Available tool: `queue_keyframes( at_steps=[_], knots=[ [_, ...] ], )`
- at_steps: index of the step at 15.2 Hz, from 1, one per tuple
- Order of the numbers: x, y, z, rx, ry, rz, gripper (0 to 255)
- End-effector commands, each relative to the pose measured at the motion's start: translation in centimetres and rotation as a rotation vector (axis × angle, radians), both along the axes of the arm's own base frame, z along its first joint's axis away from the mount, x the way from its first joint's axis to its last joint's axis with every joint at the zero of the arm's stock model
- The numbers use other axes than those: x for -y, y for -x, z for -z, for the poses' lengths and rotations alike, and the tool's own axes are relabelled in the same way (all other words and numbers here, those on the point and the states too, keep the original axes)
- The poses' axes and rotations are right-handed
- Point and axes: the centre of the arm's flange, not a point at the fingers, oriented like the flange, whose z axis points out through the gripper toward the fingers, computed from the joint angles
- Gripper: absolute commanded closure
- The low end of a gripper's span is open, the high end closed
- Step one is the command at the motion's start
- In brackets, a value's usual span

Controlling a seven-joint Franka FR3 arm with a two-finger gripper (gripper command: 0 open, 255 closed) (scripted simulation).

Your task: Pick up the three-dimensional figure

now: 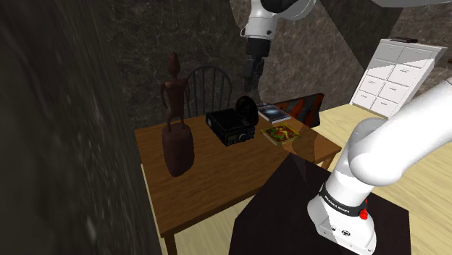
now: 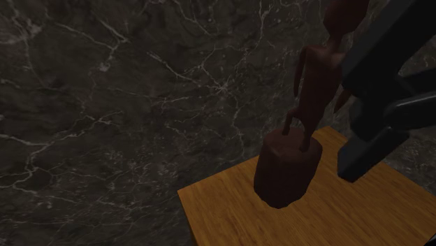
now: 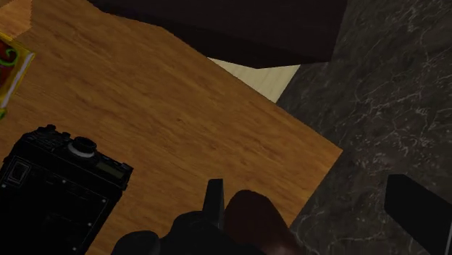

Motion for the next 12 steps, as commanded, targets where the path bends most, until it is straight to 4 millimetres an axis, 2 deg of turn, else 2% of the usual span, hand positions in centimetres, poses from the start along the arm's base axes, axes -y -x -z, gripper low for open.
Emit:
queue_keyframes(
  at_steps=[1,6,12],
  knots=[
    [0.0,-2.6,0.6,0.024,-0.017,-0.06,0],
    [-0.9,-8.6,1.1,0.079,-0.062,-0.203,0],
    [-3.1,-15.6,1.2,0.145,-0.116,-0.375,0]
  ],
)
